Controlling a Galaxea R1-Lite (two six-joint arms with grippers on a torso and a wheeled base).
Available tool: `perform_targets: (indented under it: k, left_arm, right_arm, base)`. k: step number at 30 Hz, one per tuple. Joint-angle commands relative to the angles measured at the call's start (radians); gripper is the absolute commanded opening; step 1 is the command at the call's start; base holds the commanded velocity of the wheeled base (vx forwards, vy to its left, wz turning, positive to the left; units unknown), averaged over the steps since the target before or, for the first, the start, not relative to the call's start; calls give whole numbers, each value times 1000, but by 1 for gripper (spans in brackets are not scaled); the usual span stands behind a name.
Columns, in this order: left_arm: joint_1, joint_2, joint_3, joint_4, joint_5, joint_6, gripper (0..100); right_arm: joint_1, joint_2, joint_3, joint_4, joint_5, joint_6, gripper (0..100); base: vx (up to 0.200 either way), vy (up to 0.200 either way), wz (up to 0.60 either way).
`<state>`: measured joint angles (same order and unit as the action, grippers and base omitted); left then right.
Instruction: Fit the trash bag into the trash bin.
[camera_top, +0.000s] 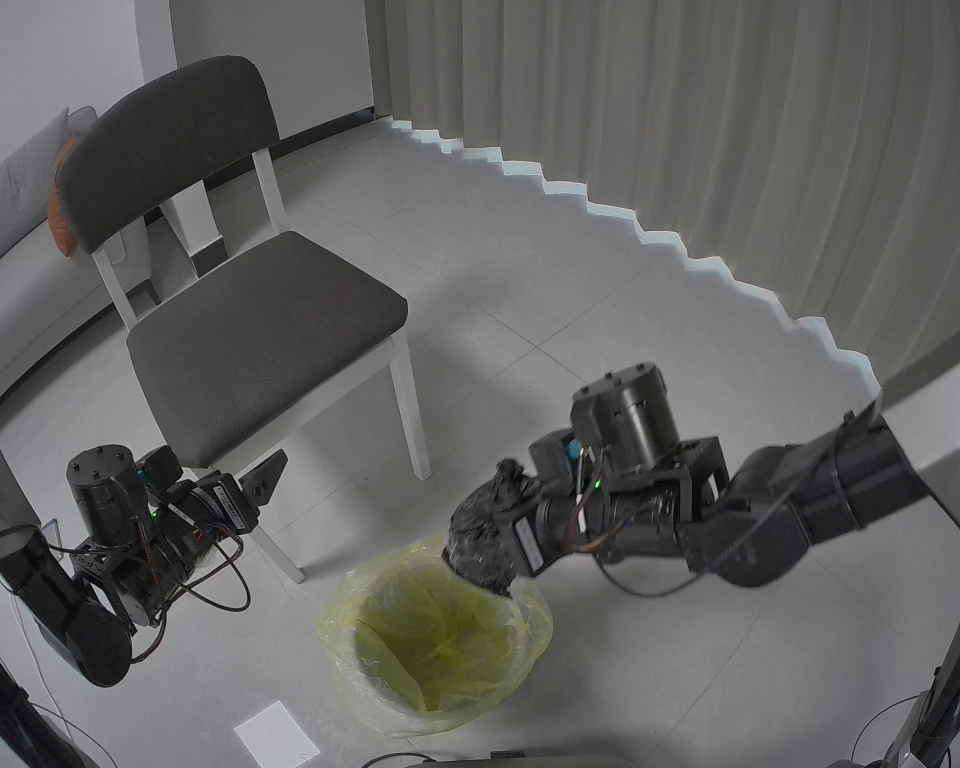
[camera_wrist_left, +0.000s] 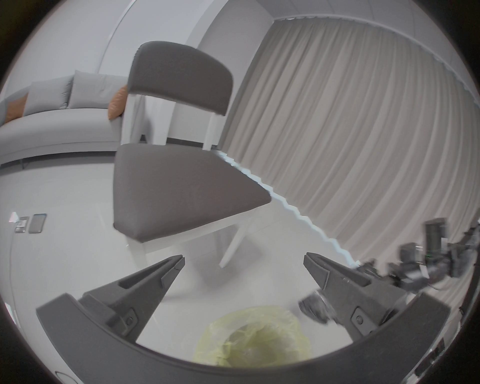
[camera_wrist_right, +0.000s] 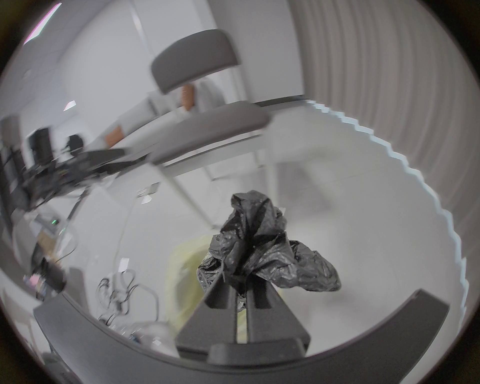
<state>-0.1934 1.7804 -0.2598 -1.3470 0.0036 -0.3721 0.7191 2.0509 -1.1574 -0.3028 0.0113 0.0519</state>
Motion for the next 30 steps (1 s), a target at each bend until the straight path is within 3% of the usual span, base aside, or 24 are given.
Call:
perform_targets:
  k: [1,10,18,29,30]
  left_arm:
    - [11,2,-19,54,19,-1,100]
    - [6,-4,-4,49,15,-1,100]
    - [25,-7,10,48,16,-1,100]
    - [31,-9,14,48,15,-2,100]
    - [31,-9,14,48,15,-2,100]
  right_arm:
    - [161,-95,131,-7,3,3,0]
    - [214,8,166,-22,9,2,0]
    - [246,143,137,-137,9,0,0]
    - [247,207,82,-136,10,2,0]
    - [247,207,82,-136,10,0,100]
  base:
    - [0,0,0]
    - [0,0,0]
    - [0,0,0]
    - [0,0,0]
    - [0,0,0]
